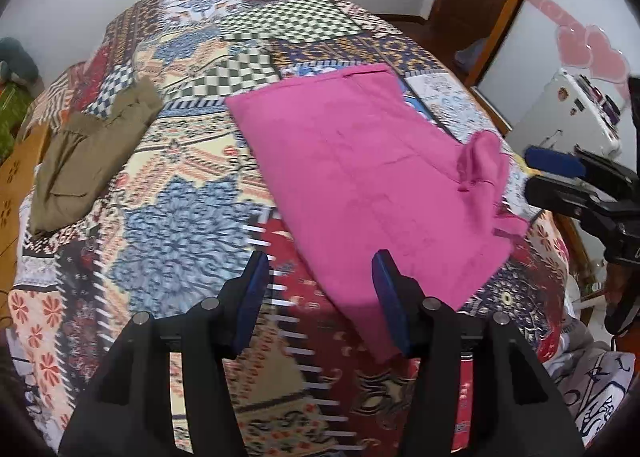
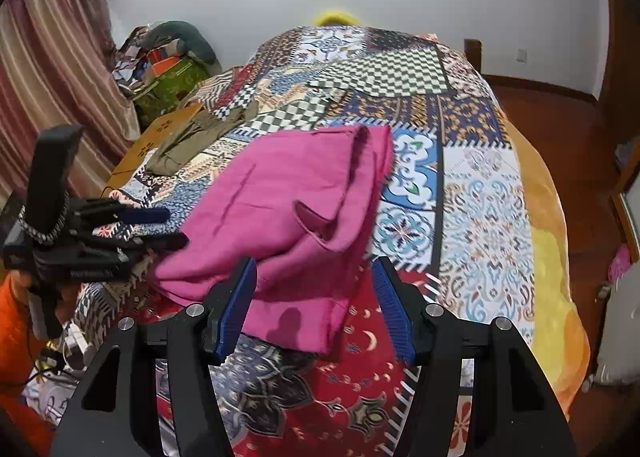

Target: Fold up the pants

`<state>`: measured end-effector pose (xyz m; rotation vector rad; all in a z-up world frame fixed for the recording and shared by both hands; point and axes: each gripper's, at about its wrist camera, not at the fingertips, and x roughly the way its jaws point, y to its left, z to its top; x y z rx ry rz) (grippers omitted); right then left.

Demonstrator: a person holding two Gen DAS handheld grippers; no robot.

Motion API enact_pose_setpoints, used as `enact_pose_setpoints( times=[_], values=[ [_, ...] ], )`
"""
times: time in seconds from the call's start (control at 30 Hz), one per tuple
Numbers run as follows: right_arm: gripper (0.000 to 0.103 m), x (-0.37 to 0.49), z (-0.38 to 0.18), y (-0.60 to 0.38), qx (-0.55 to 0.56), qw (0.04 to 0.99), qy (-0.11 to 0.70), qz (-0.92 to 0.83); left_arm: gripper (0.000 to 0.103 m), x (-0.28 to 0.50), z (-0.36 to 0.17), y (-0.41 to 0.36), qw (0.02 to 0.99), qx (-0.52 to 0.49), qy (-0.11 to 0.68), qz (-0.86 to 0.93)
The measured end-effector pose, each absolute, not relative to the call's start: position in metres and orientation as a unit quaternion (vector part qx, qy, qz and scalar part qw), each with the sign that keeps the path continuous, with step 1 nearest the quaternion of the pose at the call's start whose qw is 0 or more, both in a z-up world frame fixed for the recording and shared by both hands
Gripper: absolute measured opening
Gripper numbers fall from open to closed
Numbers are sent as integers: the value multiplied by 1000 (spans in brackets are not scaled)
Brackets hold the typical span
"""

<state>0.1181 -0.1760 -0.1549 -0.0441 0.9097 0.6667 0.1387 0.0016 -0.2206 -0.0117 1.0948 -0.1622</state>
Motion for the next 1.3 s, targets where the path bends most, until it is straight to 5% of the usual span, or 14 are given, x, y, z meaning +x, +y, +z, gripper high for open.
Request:
enact_pose_setpoints(
  times=[0.63,1.3],
  values=[
    [62,129,-194,-148,-28,822,469,321,54,170,-193,30,871,-3,490,-40],
    [62,195,-215,-183,-40,840,478,253,57,277,-225,46,859,-1,509,-48]
  ],
)
